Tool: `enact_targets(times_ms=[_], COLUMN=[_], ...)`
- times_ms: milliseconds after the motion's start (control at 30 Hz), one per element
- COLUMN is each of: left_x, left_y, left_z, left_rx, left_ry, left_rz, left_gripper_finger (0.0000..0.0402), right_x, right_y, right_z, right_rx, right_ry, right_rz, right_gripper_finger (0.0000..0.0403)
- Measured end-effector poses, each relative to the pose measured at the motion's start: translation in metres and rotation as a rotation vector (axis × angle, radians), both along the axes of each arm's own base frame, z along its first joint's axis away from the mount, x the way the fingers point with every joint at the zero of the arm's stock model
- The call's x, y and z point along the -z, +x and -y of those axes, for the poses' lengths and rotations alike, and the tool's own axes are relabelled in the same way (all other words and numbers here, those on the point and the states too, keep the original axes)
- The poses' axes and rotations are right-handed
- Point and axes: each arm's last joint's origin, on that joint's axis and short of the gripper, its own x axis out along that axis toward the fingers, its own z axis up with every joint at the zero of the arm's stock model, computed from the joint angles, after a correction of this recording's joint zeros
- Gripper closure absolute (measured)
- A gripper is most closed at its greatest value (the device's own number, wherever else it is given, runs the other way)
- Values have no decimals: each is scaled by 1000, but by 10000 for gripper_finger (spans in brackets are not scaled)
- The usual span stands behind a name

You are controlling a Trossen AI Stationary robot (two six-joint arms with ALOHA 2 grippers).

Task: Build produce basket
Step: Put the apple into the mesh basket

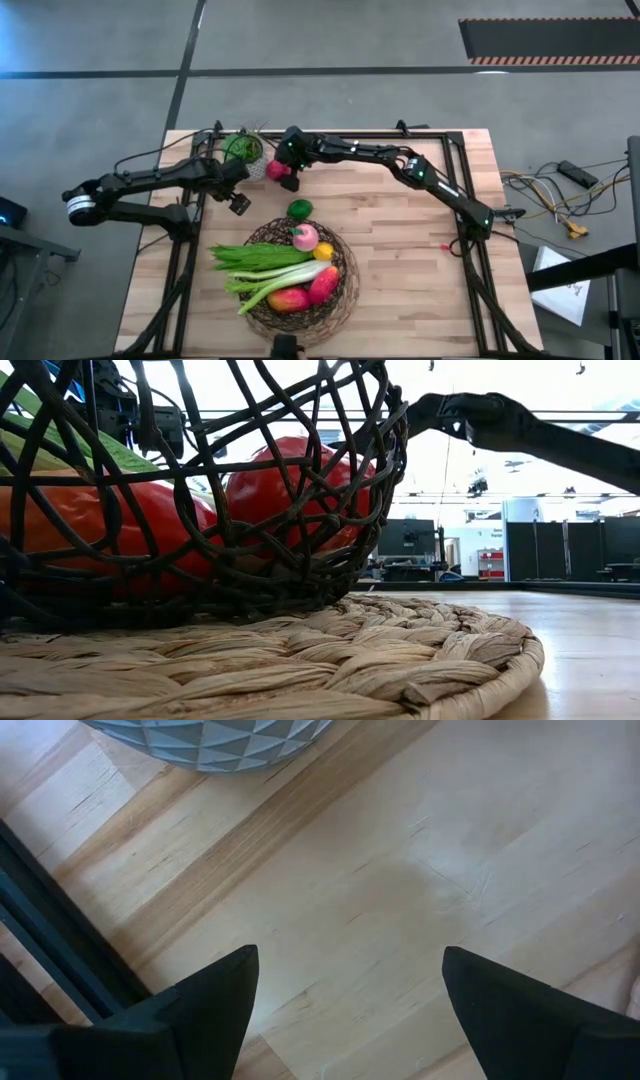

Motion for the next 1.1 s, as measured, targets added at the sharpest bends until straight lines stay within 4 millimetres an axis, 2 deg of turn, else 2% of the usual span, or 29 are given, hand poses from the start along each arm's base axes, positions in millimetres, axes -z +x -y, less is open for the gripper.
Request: enact_targets(times_ms=[133,233,533,700,867,1000,1100], left_x=[0,0,0,0,0,0,0], left_y=[0,0,0,0,0,0,0], left_z=[0,0,0,0,0,0,0], left_rx=[0,0,0,0,0,0,0], left_ry=[0,0,0,0,0,0,0], left_rz=[0,0,0,0,0,0,0], left_gripper_finger=[102,102,102,102,102,102,102], right_x=[-6,-18,-65,-94,-120,-135,-136], right_y=[-2,-5,-12,-30,-61,-90,-108], right_z=[-2,-4,-27,-46,-81,-123,-158], right_rx=[15,25,-4,5,-7,-44,-109], right_ry=[24,36,22,-15,19,78,190], right_rz=[-2,-2,42,43,62,122,179], right_gripper_finger=[87,87,87,87,87,87,87])
